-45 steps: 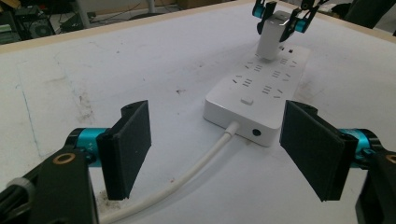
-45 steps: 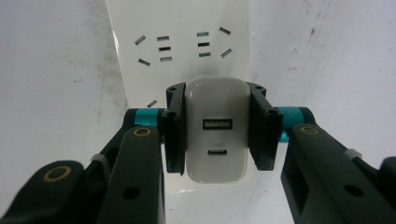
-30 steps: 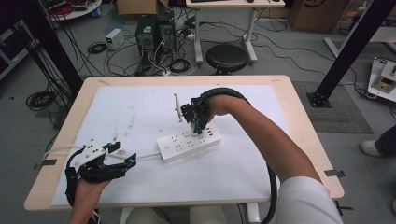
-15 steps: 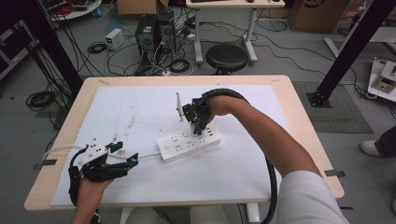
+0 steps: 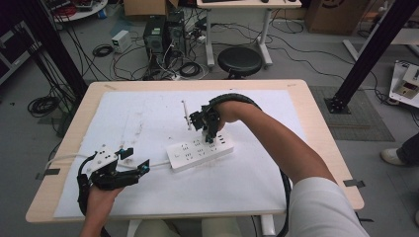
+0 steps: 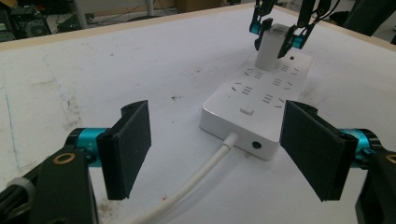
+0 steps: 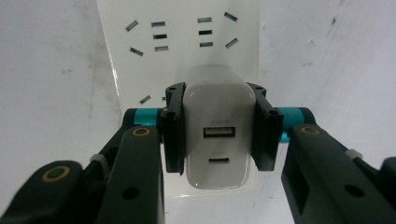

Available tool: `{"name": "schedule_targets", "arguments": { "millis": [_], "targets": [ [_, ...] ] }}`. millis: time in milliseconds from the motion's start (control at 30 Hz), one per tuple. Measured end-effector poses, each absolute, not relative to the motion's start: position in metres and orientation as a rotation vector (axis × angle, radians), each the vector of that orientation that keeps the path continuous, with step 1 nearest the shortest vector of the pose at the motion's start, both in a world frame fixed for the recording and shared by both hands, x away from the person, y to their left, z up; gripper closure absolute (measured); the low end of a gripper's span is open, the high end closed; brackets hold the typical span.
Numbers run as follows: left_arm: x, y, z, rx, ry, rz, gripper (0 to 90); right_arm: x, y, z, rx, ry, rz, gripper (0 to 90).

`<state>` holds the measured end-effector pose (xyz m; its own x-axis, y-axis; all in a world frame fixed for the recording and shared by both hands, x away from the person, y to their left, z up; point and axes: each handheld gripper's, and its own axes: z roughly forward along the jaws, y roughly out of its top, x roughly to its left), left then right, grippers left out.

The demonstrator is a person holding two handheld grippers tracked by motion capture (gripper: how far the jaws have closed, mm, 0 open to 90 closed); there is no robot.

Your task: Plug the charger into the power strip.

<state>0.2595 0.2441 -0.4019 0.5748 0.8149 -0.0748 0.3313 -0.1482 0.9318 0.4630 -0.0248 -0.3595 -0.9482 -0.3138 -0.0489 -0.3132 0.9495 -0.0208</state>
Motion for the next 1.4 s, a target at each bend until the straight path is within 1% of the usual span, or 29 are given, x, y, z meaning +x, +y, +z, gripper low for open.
{"name": "schedule_targets", "arguments": {
  "millis": [167, 200, 233, 267, 333, 433, 500, 533, 600, 833, 1133, 1400],
  "targets": [
    [0.258, 0.246, -0.401, 1.731, 0.949, 0.561, 24.9, 0.461, -0.025, -0.363, -0.451, 3.041, -0.038, 62.8],
    [0.253, 0.251, -0.400, 1.729, 0.950, 0.562, 24.9, 0.459, -0.027, -0.368, -0.351, 3.040, 0.025, 56.9],
    [0.253, 0.251, -0.400, 1.729, 0.950, 0.562, 24.9, 0.459, -0.027, -0.368, -0.351, 3.040, 0.025, 56.9],
    [0.252, 0.253, -0.400, 1.729, 0.952, 0.563, 24.9, 0.460, -0.031, -0.366, -0.277, 3.046, 0.122, 49.5],
    [0.250, 0.256, -0.400, 1.733, 0.953, 0.567, 24.9, 0.463, -0.041, -0.356, -0.133, 3.039, 0.324, 41.0],
    [0.250, 0.259, -0.397, 1.723, 0.957, 0.572, 24.9, 0.464, -0.058, -0.340, 0.056, 3.005, 0.480, 30.0],
    [0.249, 0.259, -0.395, 1.720, 0.952, 0.577, 24.9, 0.464, -0.064, -0.335, 0.104, 2.988, 0.524, 28.6],
    [0.249, 0.259, -0.394, 1.721, 0.949, 0.580, 24.9, 0.462, -0.079, -0.325, 0.213, 2.938, 0.642, 24.9],
    [0.248, 0.258, -0.393, 1.719, 0.949, 0.580, 24.9, 0.458, -0.094, -0.318, 0.317, 2.891, 0.760, 21.4],
    [0.252, 0.254, -0.391, 1.719, 0.940, 0.579, 24.9, 0.440, -0.144, -0.310, 0.658, 2.730, 0.964, 21.1],
    [0.256, 0.247, -0.389, 1.731, 0.911, 0.564, 24.9, 0.409, -0.189, -0.318, 0.877, 2.601, 1.024, 21.1],
    [0.261, 0.242, -0.386, 1.730, 0.887, 0.557, 24.9, 0.377, -0.219, -0.327, 0.984, 2.450, 1.103, 16.4]
  ]
}}
